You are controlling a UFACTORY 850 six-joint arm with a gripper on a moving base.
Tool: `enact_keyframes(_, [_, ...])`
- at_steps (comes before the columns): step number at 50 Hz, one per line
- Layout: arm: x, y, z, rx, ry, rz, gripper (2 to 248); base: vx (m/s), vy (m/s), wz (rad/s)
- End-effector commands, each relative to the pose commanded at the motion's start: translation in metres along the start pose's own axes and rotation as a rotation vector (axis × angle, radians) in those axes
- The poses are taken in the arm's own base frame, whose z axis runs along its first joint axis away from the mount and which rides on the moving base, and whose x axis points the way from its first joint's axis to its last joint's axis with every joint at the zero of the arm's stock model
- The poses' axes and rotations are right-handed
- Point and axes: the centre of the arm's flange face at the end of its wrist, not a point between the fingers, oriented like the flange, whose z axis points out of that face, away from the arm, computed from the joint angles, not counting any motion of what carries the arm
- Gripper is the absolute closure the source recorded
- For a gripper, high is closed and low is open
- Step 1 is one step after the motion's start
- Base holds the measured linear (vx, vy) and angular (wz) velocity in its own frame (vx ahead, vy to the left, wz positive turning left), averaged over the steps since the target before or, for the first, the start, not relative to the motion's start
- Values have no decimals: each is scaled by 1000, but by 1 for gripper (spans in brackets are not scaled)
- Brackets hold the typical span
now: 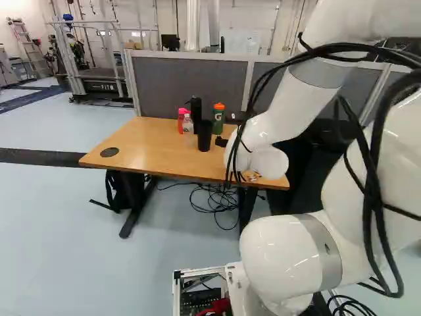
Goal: Pick up the green bottle from the table
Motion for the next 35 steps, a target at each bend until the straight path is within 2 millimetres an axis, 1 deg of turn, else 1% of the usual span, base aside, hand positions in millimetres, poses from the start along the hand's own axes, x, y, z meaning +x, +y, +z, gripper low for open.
enact_keyframes(35, [24,24,62,-24,-2,-11,3,0,0,0])
